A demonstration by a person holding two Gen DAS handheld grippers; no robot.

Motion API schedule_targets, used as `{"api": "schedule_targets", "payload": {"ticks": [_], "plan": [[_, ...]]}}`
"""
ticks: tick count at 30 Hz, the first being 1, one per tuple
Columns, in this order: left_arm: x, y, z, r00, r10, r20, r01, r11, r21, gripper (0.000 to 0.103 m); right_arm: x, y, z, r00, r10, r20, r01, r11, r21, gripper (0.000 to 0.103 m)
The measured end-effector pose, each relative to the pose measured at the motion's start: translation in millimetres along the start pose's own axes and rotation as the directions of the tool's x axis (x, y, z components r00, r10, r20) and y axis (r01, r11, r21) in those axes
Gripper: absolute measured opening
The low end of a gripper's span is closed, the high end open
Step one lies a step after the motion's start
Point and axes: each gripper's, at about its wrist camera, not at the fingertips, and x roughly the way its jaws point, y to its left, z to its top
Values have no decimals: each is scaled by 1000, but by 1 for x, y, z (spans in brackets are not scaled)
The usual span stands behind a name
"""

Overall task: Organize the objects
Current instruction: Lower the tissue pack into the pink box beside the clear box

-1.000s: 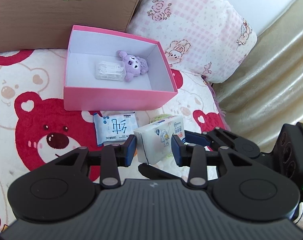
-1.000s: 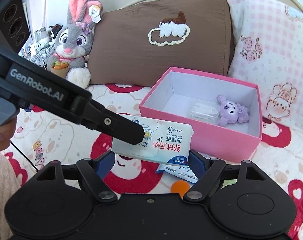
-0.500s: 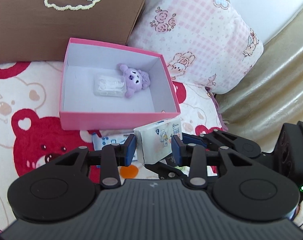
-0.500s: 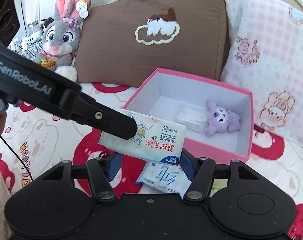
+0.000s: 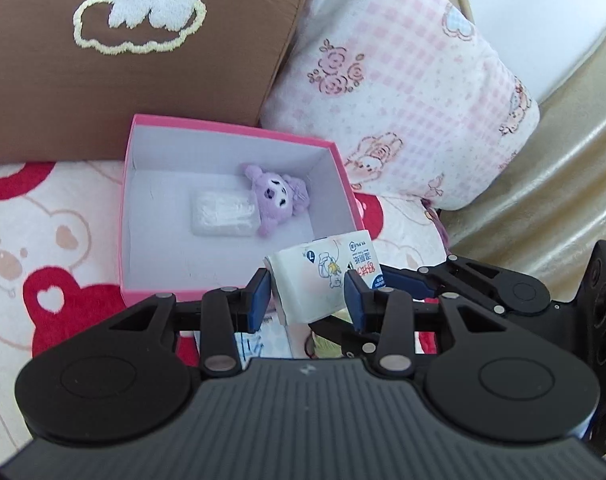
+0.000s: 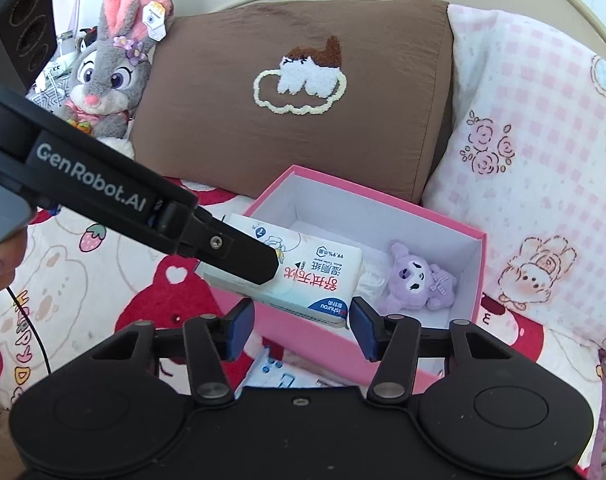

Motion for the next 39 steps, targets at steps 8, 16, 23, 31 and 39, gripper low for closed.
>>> {"api": "schedule_targets", "payload": {"ticks": [8, 16, 23, 31, 39], "plan": [[34, 18, 27, 999, 43, -3, -43, 998, -49, 38, 32, -19, 21, 999, 19, -32, -18, 1000, 12, 51], [78, 34, 50, 997, 46, -58, -52, 994, -98, 38, 71, -44, 29, 993, 43, -109, -27, 989, 145, 51], [115, 51, 66, 995, 62, -79, -71, 990, -124, 38, 109, -66, 31, 990, 65, -125, -40, 980, 192, 51], [156, 73, 70, 990, 96, -100, -109, 985, -134, 38, 160, -84, 28, 982, 92, -165, -56, 976, 210, 51], [185, 81, 69, 984, 134, -116, -148, 981, -126, 38, 192, -95, 24, 972, 101, -211, -54, 975, 216, 52]]}}
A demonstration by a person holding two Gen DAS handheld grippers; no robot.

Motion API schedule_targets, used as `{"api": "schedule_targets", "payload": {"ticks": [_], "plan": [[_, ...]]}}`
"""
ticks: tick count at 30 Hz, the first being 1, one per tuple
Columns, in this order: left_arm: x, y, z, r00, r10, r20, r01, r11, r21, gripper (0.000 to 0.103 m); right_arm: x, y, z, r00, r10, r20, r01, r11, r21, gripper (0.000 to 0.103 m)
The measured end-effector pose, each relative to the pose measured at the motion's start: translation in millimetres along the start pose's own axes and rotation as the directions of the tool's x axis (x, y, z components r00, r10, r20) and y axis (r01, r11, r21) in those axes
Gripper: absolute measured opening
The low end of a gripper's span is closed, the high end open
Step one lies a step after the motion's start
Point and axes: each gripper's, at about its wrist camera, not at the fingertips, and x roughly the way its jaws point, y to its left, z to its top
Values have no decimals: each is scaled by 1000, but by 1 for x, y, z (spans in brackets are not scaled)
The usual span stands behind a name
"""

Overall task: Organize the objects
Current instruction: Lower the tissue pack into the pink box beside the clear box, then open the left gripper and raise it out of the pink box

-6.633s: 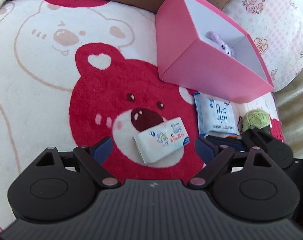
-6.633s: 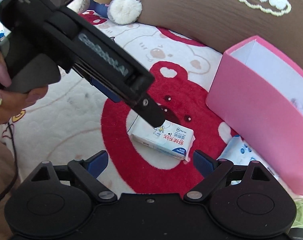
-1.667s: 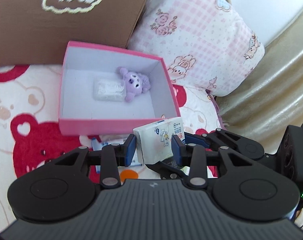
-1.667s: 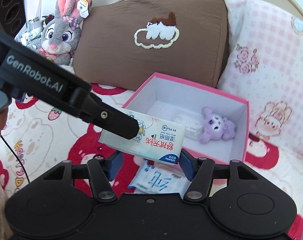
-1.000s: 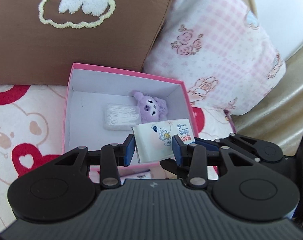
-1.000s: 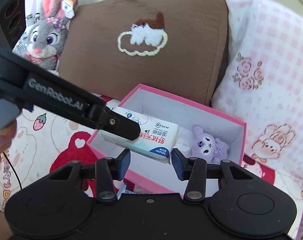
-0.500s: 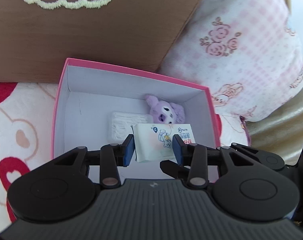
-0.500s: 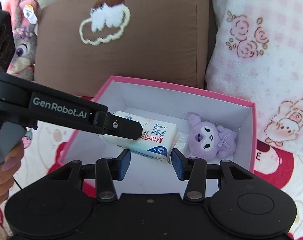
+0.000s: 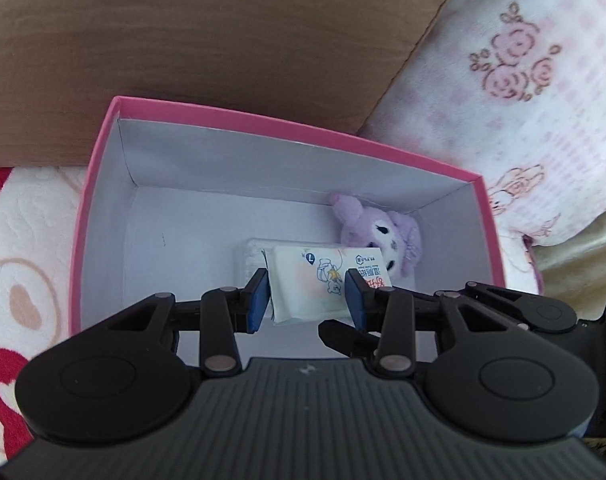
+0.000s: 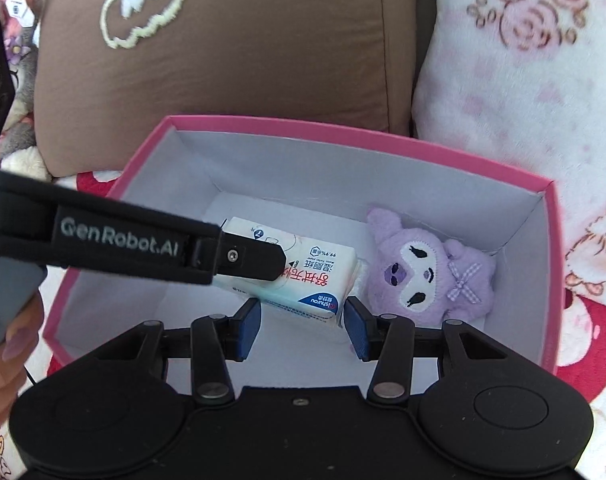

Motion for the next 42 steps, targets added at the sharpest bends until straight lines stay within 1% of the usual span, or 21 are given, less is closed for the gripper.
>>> {"api": "schedule_targets", "payload": {"ticks": [6, 9, 13, 17, 19, 21, 23, 25, 26, 29, 31, 33, 35, 37, 39, 42], "plan": [[12, 2, 2, 999, 31, -11, -31, 999, 9, 38, 14, -1, 0, 1000, -3, -11, 3, 1000, -8, 53], [18, 6, 0, 998, 38, -39, -39, 999, -21, 38, 17, -3, 0, 1000, -8, -7, 8, 1000, -2, 53], [23, 10, -2, 998, 57, -14, -58, 997, -56, 38, 18, -5, -1, 1000, -7, -8, 7, 1000, -1, 53], [25, 9, -4, 998, 66, 5, -66, 996, -55, 38, 18, -5, -3, 1000, -22, 3, 22, 1000, -16, 53], [23, 6, -5, 997, 79, 17, -78, 996, -47, 38, 17, -4, -4, 999, -42, 20, 43, 999, -32, 53], [18, 1, -6, 994, 100, 39, -99, 995, -24, 39, 16, -4, -4, 999, -45, 26, 46, 998, -37, 53], [10, -6, -7, 991, 122, 56, -123, 992, 21, 41, 11, -5, -6, 998, -43, 40, 44, 999, -29, 53], [1, -12, -8, 988, 145, 56, -148, 988, 53, 42, 4, -7, -7, 999, -26, 43, 27, 999, -20, 53], [-3, -13, -8, 987, 153, 49, -155, 987, 51, 43, -1, -7, -8, 999, -19, 50, 20, 1000, -18, 53], [-16, -16, -10, 990, 133, 41, -135, 990, 39, 45, -15, -7, -12, 998, -13, 69, 15, 1000, -21, 55], [-25, -19, -13, 989, 143, 40, -145, 989, 43, 48, -18, -3, -8, 997, -8, 81, 9, 1000, -21, 58], [-34, -23, -17, 987, 157, 29, -158, 986, 43, 49, -20, -3, -6, 997, -16, 77, 17, 1000, -10, 58], [-45, -32, -23, 979, 202, 40, -204, 975, 83, 51, -27, -1, -10, 997, -11, 73, 10, 1000, 7, 58], [-59, -40, -29, 968, 246, 49, -250, 962, 108, 57, -40, 0, -16, 997, -15, 70, 14, 1000, 8, 58], [-72, -48, -34, 963, 265, 53, -270, 954, 132, 57, -56, 0, -24, 997, -22, 69, 23, 1000, -10, 58], [-92, -56, -41, 959, 280, 53, -285, 944, 165, 62, -78, 1, -33, 996, -7, 87, 9, 1000, -22, 59]]}}
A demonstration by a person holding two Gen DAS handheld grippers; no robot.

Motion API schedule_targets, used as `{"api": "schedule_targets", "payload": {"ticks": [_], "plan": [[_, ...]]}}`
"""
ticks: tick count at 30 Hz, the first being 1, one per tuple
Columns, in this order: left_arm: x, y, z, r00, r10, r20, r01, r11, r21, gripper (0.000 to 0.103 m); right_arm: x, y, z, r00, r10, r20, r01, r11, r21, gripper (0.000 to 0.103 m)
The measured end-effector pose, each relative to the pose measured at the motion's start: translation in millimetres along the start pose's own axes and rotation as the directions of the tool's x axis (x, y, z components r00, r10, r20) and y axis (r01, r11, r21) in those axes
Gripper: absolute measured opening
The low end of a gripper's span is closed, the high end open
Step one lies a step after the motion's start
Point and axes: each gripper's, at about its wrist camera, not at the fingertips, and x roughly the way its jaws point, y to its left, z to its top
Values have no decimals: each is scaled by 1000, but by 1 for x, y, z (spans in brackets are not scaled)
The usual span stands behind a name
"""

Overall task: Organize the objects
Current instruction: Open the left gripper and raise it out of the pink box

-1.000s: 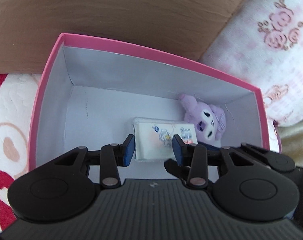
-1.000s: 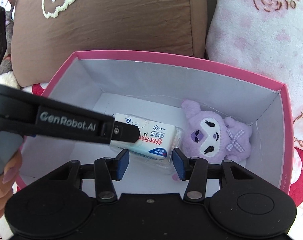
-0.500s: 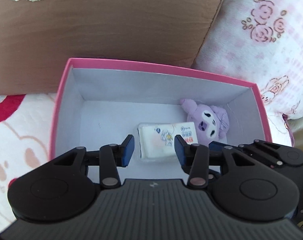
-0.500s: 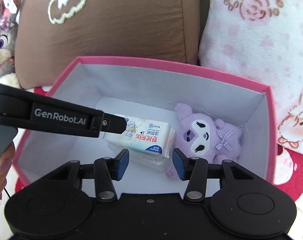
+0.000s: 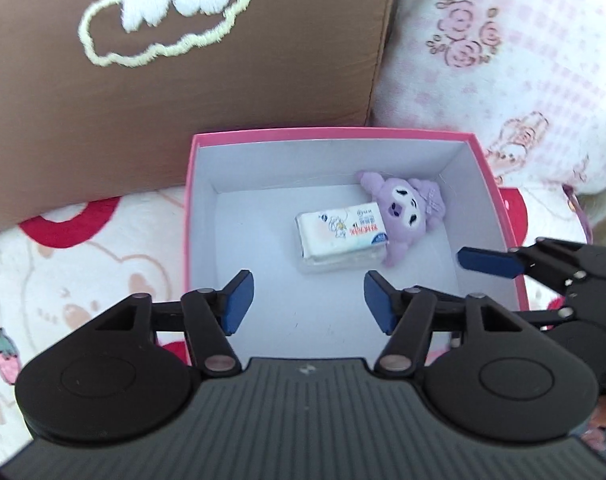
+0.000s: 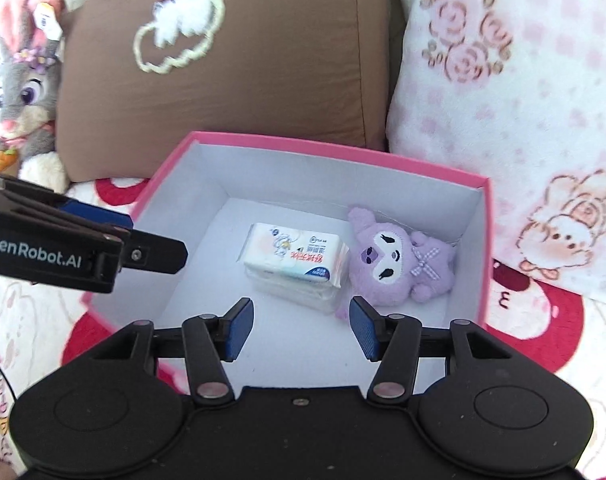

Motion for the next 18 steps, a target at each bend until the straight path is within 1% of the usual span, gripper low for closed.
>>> {"api": "schedule_targets", "payload": {"ticks": [2, 7, 10, 12, 14, 18], "plan": [[-9, -1, -3, 1000, -12, -16, 12, 1000, -4, 62, -14, 1, -4, 1000, 25, 13, -25, 1000, 0, 60], [-38, -3, -19, 1000, -15, 2, 15, 1000, 14, 65, -49, 8, -20, 997, 63, 46, -62, 998, -23, 62], [-49, -1, -28, 998, -49, -34, 49, 999, -4, 67, -63, 10, -28, 994, 88, 64, -86, 996, -30, 64], [-56, -3, -33, 997, -58, -41, 59, 998, 18, 67, -69, 11, -32, 995, 77, 62, -75, 997, -33, 64], [-66, -4, -38, 998, -47, -37, 48, 998, 26, 67, -75, 9, -34, 994, 83, 68, -81, 996, -26, 65], [-84, -8, -47, 998, -59, -10, 59, 997, 52, 72, -92, 7, -38, 992, 89, 89, -86, 996, -34, 67]]}}
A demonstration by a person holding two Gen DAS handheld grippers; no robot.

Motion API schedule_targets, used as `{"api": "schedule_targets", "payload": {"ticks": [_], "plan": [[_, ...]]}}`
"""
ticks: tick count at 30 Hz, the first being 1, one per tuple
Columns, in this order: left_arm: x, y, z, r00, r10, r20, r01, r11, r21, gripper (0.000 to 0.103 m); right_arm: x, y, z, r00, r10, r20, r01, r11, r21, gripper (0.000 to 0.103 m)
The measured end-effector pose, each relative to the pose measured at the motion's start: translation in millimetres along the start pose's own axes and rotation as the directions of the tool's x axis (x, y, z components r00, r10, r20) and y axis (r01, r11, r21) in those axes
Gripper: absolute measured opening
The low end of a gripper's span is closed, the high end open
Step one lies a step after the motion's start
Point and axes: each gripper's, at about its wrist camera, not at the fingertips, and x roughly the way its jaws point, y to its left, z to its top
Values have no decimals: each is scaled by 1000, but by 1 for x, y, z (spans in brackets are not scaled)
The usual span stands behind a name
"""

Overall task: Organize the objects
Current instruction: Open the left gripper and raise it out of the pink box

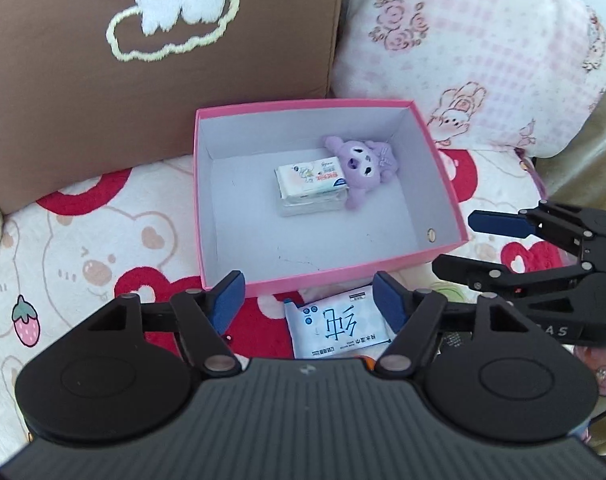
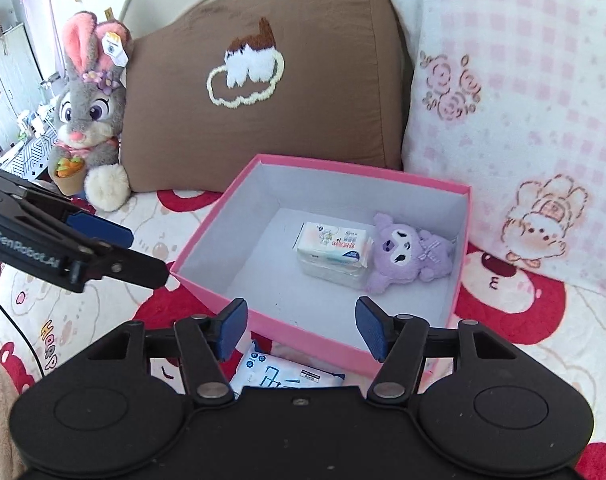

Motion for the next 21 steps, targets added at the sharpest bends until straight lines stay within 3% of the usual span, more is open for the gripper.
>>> {"api": "schedule_targets", "payload": {"ticks": [4, 21], "plan": [[0, -5, -10, 999, 51, -7, -50, 999, 19, 72, -14, 3, -5, 1000, 18, 9, -18, 999, -28, 68], [-60, -16, -58, 1000, -4, -3, 4, 994, 111, 72, -73, 48, -31, 997, 29, 74, -16, 987, -161, 73]]}}
